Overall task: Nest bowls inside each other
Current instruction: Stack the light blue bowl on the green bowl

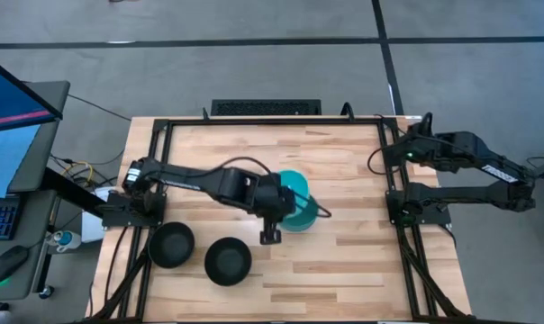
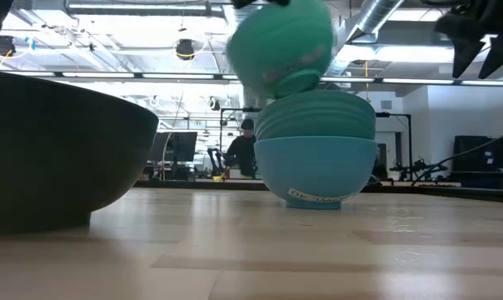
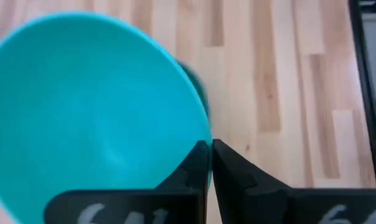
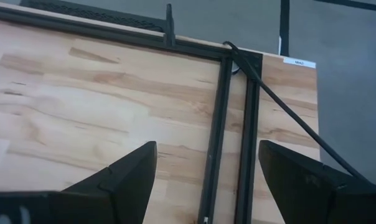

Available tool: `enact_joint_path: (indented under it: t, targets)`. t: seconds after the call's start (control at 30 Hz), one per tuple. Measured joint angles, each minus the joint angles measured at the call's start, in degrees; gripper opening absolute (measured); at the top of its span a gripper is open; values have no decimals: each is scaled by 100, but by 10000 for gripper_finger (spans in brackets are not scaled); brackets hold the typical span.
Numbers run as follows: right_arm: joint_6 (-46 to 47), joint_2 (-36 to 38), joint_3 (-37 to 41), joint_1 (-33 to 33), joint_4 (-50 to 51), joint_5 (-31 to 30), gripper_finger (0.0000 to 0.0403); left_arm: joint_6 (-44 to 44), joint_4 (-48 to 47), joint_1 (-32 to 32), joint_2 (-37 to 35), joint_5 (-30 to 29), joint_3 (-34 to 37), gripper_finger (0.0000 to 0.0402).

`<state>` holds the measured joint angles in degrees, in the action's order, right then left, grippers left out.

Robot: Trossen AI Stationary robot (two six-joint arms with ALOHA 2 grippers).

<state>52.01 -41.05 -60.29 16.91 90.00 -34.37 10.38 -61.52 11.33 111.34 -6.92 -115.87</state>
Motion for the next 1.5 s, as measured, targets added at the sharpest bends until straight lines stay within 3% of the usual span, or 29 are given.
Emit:
enact_joint_path:
  t: [0.3,0.63,1.5]
  targets:
    - [0,325,0,-7,1,219,306,-105,15,77,679,212,-224,0]
    - [50,837,0,-2,2,303,306,-833,-1521,18,1995,19,-1910,0]
    - [-370,326,0,-2,-263,132,306,-732,-1828,-53,1986,-215,-1897,0]
